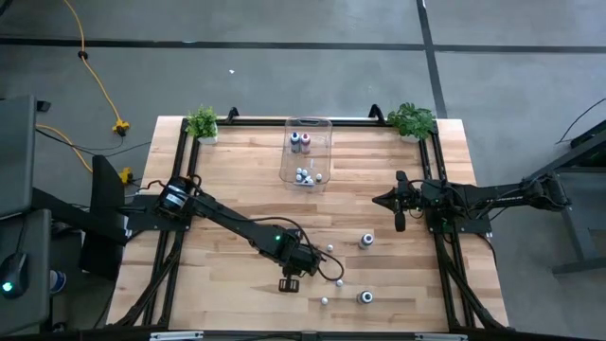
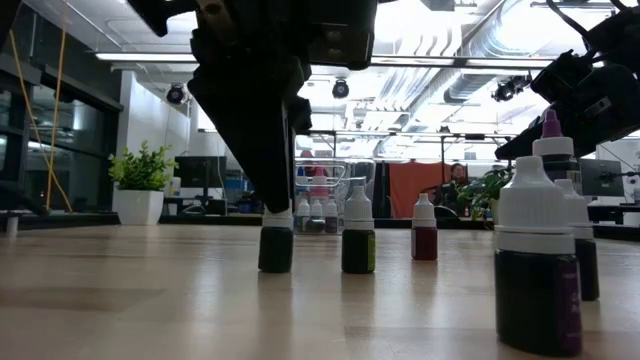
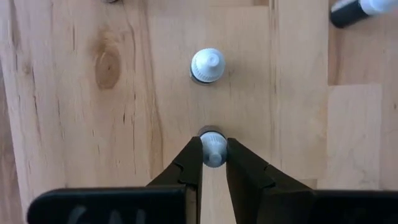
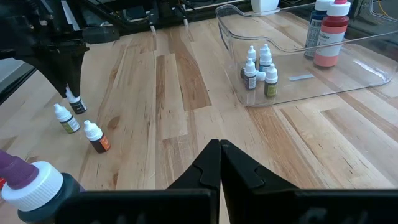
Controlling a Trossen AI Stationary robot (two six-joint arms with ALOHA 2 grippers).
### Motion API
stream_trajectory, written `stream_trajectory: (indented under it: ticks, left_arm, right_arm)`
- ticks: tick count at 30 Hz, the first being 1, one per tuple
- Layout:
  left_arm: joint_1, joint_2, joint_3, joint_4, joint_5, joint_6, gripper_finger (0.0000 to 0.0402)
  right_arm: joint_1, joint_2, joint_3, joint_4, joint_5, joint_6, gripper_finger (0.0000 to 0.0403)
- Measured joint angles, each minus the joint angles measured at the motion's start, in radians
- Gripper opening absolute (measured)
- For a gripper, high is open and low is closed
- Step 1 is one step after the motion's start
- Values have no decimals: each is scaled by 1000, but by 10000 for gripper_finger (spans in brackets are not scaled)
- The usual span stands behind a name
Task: Pick & Place food coloring
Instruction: Put the small purple food coloring into the transparent bin
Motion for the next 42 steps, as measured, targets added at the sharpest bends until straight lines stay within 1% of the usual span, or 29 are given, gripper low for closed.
stream_trajectory:
  ticks: [3,7,12,16,20,24,30,33,37,42]
  left_arm:
    - [0,1,12,-17,-1,-43,40]
    - [0,2,61,-46,-3,-65,40]
    - [0,2,159,-145,-55,-56,40]
    - [0,2,236,-229,-87,-21,40]
    - [0,-18,308,-260,-114,-4,40]
    - [0,-77,323,-276,-182,14,40]
    - [9,-179,325,-332,-373,-28,39]
    - [39,-211,325,-328,-406,-49,39]
    - [108,-229,325,-318,-433,-58,39]
    - [221,-229,325,-315,-430,-58,39]
  right_arm:
    - [0,0,0,0,0,0,0]
    - [0,0,0,0,0,0,0]
    - [0,0,0,0,0,0,0]
    - [0,0,0,0,0,0,0]
    - [0,0,0,0,0,0,0]
    - [0,0,0,-2,0,0,0]
    - [0,8,0,0,0,0,0]
    - [0,9,0,0,0,0,0]
    - [0,8,0,0,0,0,0]
    - [0,8,0,0,0,0,0]
